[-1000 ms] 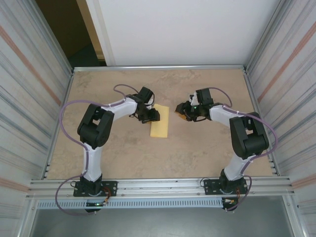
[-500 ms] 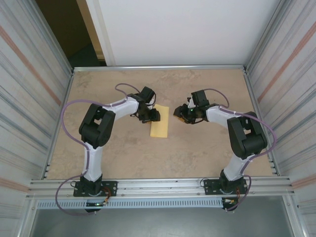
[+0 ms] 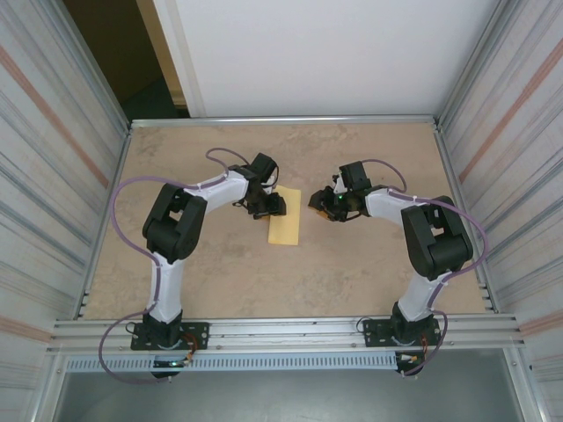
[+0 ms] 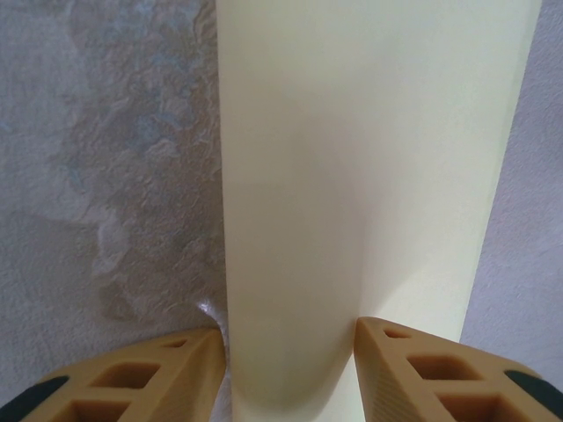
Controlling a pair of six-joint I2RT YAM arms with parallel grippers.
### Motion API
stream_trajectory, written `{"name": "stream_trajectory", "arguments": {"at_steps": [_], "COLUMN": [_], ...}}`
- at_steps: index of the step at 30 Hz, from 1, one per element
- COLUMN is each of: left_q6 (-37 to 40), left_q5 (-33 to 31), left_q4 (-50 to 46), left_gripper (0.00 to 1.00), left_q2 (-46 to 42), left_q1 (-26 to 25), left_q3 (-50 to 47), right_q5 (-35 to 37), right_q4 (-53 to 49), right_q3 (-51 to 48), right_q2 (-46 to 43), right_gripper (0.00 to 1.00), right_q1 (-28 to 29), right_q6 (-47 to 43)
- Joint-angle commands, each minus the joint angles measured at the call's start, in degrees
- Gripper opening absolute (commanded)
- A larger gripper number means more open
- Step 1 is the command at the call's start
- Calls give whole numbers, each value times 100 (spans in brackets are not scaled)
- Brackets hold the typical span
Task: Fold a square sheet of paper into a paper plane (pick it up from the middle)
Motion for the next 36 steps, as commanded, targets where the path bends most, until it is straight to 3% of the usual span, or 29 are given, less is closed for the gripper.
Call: {"name": "stream_trajectory", "arguments": {"at_steps": [1,28,36], "left_q6": [56,404,348], "left_q5": [2,-80,-136], "left_q4": [-104,-93,-128], "left_gripper": [47,48,48], "left_q2": [1101,1429,1470], "left_q1": [-200,-206,-201], "left_q3": [-475,-508,-526], "right_q5": [-155,-42,-272], "right_q4": [126,364,311], "right_q3": [75,160,509], "right_q2": [105,157,561], "right_gripper": [38,31,23], "right_q1": [94,176,474], "right_q6": [77,273,221]}}
